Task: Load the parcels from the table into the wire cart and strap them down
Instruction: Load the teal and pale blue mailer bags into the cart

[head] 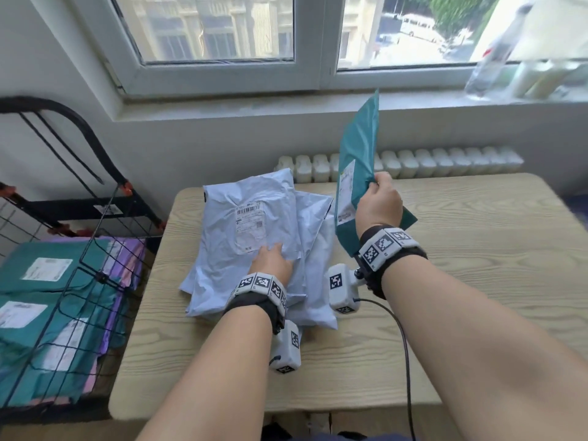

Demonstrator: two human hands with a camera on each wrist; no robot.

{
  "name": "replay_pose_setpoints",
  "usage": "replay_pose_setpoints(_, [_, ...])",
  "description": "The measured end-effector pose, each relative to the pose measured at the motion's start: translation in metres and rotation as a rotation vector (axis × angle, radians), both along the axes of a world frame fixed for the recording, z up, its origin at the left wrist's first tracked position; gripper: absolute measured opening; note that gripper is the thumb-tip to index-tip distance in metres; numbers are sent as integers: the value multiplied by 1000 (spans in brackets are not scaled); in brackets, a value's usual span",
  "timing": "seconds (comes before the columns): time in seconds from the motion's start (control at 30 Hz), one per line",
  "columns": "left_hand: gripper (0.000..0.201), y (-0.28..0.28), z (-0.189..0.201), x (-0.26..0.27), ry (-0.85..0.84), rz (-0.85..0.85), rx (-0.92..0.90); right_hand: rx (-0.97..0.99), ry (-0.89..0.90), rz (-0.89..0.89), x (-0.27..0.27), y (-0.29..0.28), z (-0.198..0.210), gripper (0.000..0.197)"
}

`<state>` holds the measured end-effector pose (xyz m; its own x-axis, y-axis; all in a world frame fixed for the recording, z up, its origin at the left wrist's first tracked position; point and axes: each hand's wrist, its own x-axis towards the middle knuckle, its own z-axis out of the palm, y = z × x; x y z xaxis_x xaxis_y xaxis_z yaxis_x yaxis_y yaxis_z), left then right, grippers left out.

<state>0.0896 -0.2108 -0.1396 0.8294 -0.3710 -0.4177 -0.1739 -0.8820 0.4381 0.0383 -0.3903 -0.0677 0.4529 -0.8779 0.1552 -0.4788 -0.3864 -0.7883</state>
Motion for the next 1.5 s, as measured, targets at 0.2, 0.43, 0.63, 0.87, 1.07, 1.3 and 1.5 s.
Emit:
replay_pose_setpoints(0.2, [39,-7,44,15,12,217,-304,148,-168,52,9,-3,27,28])
replay_pose_setpoints(0.43, [24,33,65,26,56,408,-600,382,-209,252,27,53,34,31])
replay_pose_setpoints(0.63, [17,124,67,36,50,518,-627,406,-96,395,44,127,13,29])
replay_pose_setpoints(0.87, [24,283,60,23,17,699,-645,441,120,535,72,271,-26,22])
replay_pose_setpoints(1.07, [23,416,52,24,-74,774,-558,464,173,639,84,407,-47,28])
replay_pose_setpoints(1.3, [21,524,33,37,-104,823,-422,425,248,752,98,511,-58,24])
replay_pose_setpoints(1.5, [19,564,15,79,-127,873,-340,417,306,808,152,554,-70,28])
